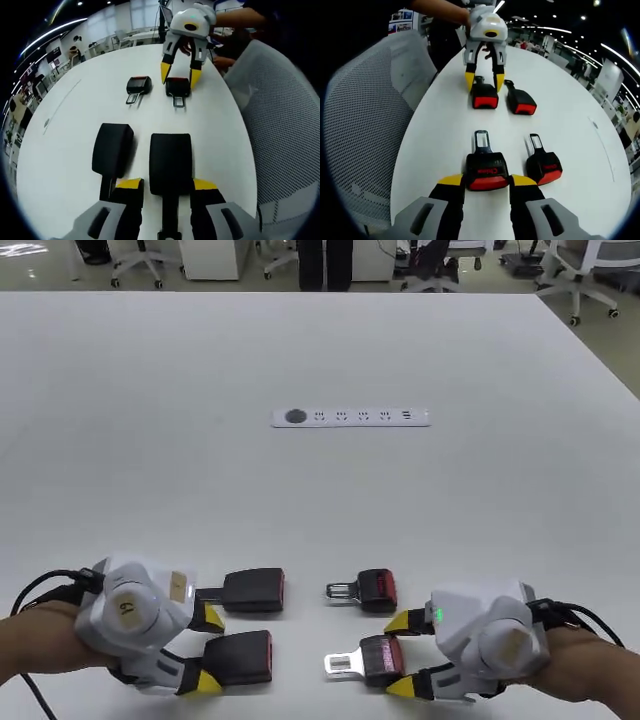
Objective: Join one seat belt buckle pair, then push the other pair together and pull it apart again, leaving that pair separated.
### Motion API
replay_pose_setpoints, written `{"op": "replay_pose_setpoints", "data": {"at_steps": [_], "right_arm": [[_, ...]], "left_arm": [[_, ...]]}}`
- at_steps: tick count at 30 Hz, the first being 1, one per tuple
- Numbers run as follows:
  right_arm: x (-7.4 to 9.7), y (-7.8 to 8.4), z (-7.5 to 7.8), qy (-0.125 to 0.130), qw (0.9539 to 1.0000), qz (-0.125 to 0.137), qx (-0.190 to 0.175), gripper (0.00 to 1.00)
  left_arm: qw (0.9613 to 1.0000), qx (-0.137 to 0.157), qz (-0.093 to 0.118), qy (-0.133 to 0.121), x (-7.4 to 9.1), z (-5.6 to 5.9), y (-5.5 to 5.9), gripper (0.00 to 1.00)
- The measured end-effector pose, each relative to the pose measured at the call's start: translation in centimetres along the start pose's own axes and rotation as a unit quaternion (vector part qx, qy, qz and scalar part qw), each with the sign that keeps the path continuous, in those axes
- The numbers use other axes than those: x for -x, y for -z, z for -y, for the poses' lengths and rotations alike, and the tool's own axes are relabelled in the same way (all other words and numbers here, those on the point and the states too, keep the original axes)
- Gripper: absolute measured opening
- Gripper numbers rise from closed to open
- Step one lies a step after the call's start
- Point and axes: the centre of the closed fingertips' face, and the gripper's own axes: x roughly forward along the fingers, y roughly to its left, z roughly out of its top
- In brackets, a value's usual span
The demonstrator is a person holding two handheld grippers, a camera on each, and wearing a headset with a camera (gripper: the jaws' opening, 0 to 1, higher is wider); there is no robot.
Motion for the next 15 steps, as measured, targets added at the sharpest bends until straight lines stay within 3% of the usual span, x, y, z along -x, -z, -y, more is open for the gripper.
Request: {"op": "replay_pose_setpoints", "data": {"at_steps": [2, 15], "right_arm": [[0.01, 0.03, 0.01, 0.0, 1.0, 0.0, 0.0, 0.32], [-0.01, 0.12, -0.05, -0.002, 1.0, -0.002, -0.004, 0.31]], "left_arm": [[0.9999, 0.0, 0.0, 0.013, -0.13, 0.41, 0.07, 0.33], [0.9999, 0.001, 0.007, 0.01, 0.0, 0.18, -0.06, 0.33]]}}
